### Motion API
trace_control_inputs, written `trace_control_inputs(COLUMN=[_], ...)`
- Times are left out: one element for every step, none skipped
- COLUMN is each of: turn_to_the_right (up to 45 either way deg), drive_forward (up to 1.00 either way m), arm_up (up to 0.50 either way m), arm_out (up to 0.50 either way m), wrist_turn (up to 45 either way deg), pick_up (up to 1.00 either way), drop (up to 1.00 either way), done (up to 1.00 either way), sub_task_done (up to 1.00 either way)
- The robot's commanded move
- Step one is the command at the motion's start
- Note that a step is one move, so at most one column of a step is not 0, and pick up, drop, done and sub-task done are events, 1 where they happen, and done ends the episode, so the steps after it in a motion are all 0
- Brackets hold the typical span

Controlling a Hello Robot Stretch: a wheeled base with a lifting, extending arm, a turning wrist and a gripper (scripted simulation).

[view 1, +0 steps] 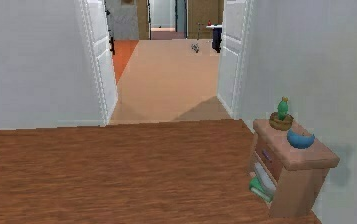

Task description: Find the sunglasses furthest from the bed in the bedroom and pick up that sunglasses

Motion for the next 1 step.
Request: trace_control_inputs(turn_to_the_right=[0.0], drive_forward=[0.00], arm_up=[0.10], arm_out=[0.00], wrist_turn=[0.0], pick_up=[0.00], drop=[0.00], done=[0.00], sub_task_done=[0.00])
